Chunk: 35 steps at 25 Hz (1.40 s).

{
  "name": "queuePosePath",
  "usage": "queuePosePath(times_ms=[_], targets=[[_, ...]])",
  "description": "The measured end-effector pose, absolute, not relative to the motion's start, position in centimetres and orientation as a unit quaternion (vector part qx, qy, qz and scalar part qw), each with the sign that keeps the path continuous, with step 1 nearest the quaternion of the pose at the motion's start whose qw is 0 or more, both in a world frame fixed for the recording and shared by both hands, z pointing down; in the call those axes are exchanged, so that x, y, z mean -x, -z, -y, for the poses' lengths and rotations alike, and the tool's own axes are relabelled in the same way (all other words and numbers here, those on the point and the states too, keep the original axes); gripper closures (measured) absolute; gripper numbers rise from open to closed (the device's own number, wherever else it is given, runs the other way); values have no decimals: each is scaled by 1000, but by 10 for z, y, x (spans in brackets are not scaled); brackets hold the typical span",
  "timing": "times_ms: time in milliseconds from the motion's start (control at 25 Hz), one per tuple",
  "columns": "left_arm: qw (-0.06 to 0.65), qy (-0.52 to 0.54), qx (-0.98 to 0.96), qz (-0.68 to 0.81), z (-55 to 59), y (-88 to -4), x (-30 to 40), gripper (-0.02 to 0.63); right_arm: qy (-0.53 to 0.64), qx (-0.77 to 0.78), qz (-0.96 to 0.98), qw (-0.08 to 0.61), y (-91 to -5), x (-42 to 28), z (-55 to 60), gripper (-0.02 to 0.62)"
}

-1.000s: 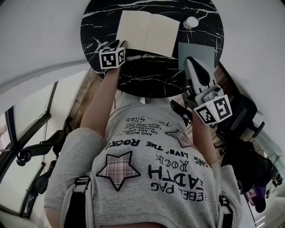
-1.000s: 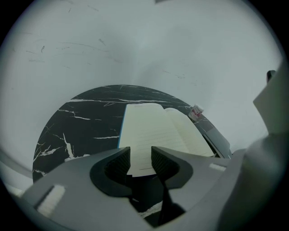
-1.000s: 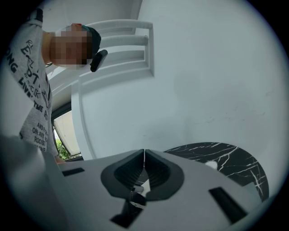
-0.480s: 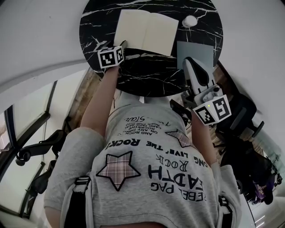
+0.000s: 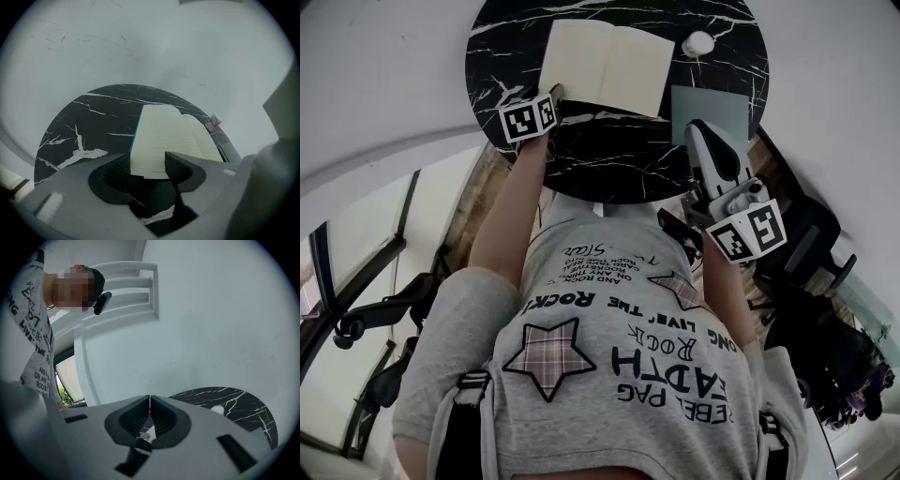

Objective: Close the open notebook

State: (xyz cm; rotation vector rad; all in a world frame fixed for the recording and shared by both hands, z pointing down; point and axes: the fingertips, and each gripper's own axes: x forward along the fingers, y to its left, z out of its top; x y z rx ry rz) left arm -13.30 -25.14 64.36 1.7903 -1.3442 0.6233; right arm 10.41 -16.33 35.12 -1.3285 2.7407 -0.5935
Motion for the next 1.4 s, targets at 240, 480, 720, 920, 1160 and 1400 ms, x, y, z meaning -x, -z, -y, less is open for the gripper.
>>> queuePosePath(times_ms=[240, 480, 720, 920, 1160, 1400], targets=[[412, -214, -704, 537, 248, -639, 137, 448, 190, 427, -884, 20, -352, -104, 163, 581], [414, -187, -712, 536, 247, -630, 140, 526, 189, 423, -886, 22, -351, -100, 165, 581], [413, -178, -727, 520, 244, -621, 129, 532, 186, 420, -888, 26, -348, -98, 164, 581], [394, -183, -761, 482, 244, -610, 96, 597, 183, 419, -889, 30, -345, -97, 163, 581], [371, -191, -788, 452, 245, -600, 59, 597, 178, 424, -887, 35, -339, -104, 161, 581], [380, -213, -765, 475, 234, -612, 70, 504, 178, 429, -885, 38, -340, -110, 159, 581]])
